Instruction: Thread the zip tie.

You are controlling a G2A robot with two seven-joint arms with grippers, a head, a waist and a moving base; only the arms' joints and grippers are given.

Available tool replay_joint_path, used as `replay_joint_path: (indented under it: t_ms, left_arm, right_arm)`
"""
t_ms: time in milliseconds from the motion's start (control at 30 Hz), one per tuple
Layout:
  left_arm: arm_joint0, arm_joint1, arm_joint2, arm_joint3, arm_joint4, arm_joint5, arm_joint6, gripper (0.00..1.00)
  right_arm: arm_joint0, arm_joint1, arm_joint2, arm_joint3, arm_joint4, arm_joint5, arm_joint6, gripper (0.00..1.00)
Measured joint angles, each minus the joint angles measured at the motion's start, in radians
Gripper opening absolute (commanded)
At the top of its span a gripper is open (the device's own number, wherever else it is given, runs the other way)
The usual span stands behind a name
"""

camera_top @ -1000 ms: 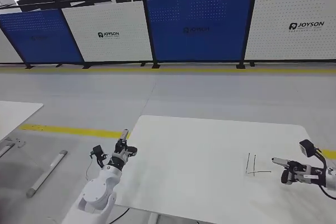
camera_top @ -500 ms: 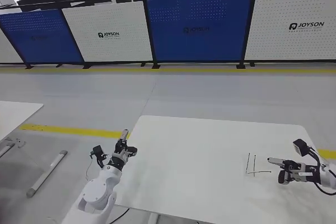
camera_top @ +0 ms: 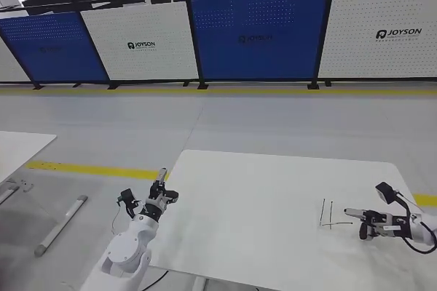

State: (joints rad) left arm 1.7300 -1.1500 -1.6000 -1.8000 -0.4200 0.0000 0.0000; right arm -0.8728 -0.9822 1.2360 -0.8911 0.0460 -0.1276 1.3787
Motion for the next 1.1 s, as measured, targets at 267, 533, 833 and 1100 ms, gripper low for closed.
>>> replay_joint_path:
  t_ms: [267,533,833,1100]
  left_arm:
    - [0.0,0.0,0.0,0.0,0.0,0.0,0.0,1.0]
    - [0.0,0.0,0.0,0.0,0.0,0.0,0.0,1.0]
    - [0.0,0.0,0.0,0.0,0.0,0.0,0.0,1.0]
    - [0.0,0.0,0.0,0.0,0.0,0.0,0.0,1.0]
  right_arm:
    - [0.045,-0.013,-0.046,0.088,0.008,-0.001,-0.004,0.56]
    - [0.076,-0.018,-0.067,0.159,0.007,-0.006,-0.006,0.46]
    - [0.101,-0.024,-0.089,0.2,0.014,-0.014,-0.003,0.34]
    - [0.121,-0.03,-0.108,0.239,0.018,-0.017,0.005,0.29]
